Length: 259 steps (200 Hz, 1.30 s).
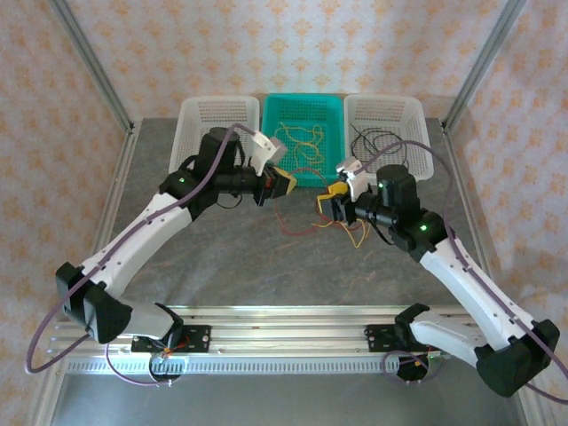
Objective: Untangle the cables
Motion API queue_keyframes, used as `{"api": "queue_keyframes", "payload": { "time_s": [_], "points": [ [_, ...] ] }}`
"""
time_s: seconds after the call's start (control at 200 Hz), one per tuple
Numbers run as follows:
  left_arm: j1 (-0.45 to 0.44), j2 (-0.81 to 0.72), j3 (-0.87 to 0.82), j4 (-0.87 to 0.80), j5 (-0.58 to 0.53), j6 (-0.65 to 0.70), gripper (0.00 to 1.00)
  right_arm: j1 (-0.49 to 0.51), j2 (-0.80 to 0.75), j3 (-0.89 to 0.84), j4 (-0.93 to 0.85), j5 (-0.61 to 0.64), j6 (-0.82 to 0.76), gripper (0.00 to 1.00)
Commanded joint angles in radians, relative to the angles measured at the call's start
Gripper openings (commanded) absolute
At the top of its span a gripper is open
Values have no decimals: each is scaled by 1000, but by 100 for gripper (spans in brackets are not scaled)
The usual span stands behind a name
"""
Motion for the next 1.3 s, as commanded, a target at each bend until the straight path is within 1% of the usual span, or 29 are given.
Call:
{"api": "queue_keyframes", "payload": {
  "time_s": [0.0, 0.08, 0.215, 0.275, 0.36, 0.426, 0.566, 0.656, 0.696, 1.001, 1.116, 1.292],
  "points": [
    [30, -33, -16, 103, -89, -73, 0, 6, -37, -10, 111, 91, 40, 59],
    [61, -39, -28, 144, -111, -110, 0, 5, -39, -4, 135, 109, 53, 67],
    [110, -64, -53, 230, -158, -182, 0, 6, -30, -5, 183, 157, 91, 73],
    [132, -73, -61, 261, -186, -208, 0, 6, -7, 4, 183, 194, 107, 75],
    [155, -57, -39, 265, -228, -218, 0, 5, 48, 36, 158, 216, 112, 83],
    [174, -26, -12, 257, -262, -224, 0, 6, 88, 53, 161, 222, 127, 85],
    [230, 22, 11, 288, -323, -259, 0, 9, 158, 85, 200, 220, 176, 86],
    [267, 54, 29, 306, -343, -287, 0, 15, 188, 104, 231, 220, 206, 86],
    [280, 65, 33, 319, -348, -301, 0, 19, 226, 116, 240, 221, 220, 86],
    [374, 115, 19, 422, -417, -401, 0, 88, 406, 232, 304, 269, 301, 87],
    [420, 139, 3, 483, -424, -464, 0, 107, 481, 297, 321, 283, 320, 87],
    [471, 217, 7, 559, -397, -539, 0, 111, 599, 394, 350, 313, 365, 87]
  ]
}}
